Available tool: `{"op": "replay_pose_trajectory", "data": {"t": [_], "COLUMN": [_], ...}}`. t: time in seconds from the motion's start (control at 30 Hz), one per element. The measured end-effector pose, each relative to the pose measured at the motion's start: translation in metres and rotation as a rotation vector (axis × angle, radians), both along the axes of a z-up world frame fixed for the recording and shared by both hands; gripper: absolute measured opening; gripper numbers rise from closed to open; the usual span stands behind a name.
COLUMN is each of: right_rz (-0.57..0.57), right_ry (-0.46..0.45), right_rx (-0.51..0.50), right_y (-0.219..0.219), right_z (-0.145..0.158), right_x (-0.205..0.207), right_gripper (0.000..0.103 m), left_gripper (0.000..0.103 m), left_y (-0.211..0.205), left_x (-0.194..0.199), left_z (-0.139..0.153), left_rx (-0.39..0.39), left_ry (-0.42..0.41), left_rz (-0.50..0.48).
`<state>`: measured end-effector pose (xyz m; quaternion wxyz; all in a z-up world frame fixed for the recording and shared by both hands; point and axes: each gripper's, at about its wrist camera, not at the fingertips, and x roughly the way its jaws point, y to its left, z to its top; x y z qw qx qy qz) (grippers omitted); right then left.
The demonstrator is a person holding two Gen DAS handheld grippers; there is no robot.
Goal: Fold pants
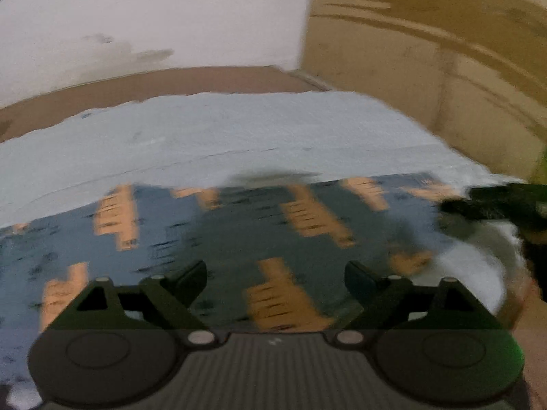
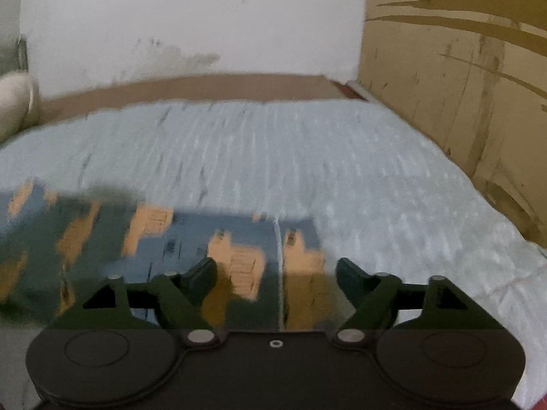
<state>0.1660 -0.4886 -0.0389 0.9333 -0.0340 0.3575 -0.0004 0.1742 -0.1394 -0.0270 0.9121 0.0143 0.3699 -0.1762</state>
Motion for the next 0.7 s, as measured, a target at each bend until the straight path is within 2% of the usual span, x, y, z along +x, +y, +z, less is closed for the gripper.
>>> {"op": "replay_pose_trajectory", "data": {"t": [0.13,0.23,0.3,0.37,0.47,0.57,0.63,0.7], "right_rz": [-0.041,-0.129,-0.164,-0.141,-0.035,0.120,0.209,0.254], "right_ry": [0.000,-0.008,-0.021,-0.063,-0.122,-0.140,-0.114,-0.083], "right_rx": [-0.199,-0.280,-0.254,-0.233,-0.137,-0.023,-0.004,-0.036], "right_y": [0.007,-0.002,-0.002,0.012,0.051,0.099,0.128,0.145], "right_z": [-0.020,-0.025,-0.019,-0.010,0.002,0.004,-0.002,-0.011], "right_x": [-0.012,-0.012,-0.013,-0.016,-0.018,-0.016,-0.012,-0.007], "right_gripper": [0.097,0.099,0.098,0.097,0.102,0.102,0.102,0.102], "left_gripper": [0.091,0.091,0.091,0.091,0.091,0.091,0.091,0.091], "left_y": [0.035,0.073,0.100,0.121,0.150,0.180,0.200,0.216], "left_x": [0.007,0.010,0.008,0.005,0.003,0.004,0.008,0.012], "left_z": [-0.012,-0.023,-0.024,-0.023,-0.021,-0.021,-0.022,-0.026], "left_rx": [0.073,0.101,0.104,0.116,0.139,0.162,0.162,0.183], "left_ry": [0.022,0.045,0.034,0.015,-0.001,-0.009,-0.007,-0.003], "left_rz": [0.129,0.226,0.269,0.302,0.352,0.414,0.430,0.447]}}
